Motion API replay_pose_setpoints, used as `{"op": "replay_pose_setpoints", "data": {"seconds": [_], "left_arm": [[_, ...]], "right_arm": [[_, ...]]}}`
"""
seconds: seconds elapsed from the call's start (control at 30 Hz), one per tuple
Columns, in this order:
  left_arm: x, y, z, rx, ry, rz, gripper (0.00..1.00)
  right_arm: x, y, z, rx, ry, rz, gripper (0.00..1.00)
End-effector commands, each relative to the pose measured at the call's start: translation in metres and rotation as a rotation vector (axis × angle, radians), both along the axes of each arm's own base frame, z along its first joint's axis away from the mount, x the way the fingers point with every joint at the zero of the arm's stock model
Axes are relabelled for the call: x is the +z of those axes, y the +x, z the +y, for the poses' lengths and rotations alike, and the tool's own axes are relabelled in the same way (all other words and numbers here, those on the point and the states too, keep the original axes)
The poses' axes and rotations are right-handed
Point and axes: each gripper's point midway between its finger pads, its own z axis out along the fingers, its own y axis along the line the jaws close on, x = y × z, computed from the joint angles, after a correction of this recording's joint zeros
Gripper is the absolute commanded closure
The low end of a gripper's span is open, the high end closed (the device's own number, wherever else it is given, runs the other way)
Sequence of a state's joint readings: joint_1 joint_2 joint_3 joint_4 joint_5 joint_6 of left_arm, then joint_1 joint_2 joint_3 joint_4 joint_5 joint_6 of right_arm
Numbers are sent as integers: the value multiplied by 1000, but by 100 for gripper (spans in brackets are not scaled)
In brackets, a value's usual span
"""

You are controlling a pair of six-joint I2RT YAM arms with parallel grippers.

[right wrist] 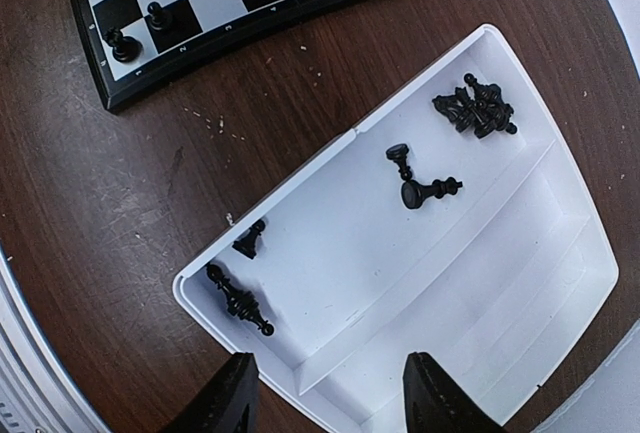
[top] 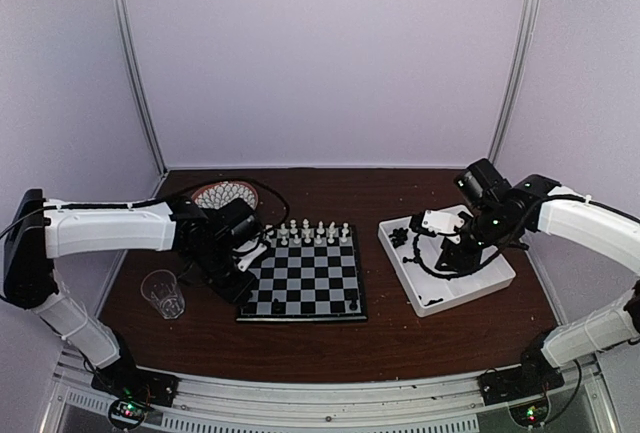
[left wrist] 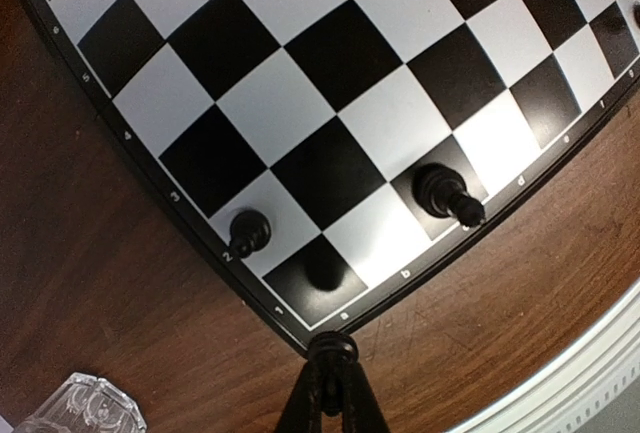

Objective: Set up the chess pieces on the board
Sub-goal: Place the knight at g8.

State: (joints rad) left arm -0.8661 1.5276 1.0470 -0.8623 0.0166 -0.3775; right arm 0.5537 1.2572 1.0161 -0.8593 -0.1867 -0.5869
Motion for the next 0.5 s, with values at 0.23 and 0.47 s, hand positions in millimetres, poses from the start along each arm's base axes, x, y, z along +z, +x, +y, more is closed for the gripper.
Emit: {"op": "replay_pose_setpoints", "data": {"seconds": [0.23,0.47], "left_arm": [[-9,11,-43,-22,-97,10,100],[-17,14,-48,-28,-60,12,100]], "right_arm": [[-3,0,2,-6,16,22,47],[-3,-1,1,-6,14,25,47]]}}
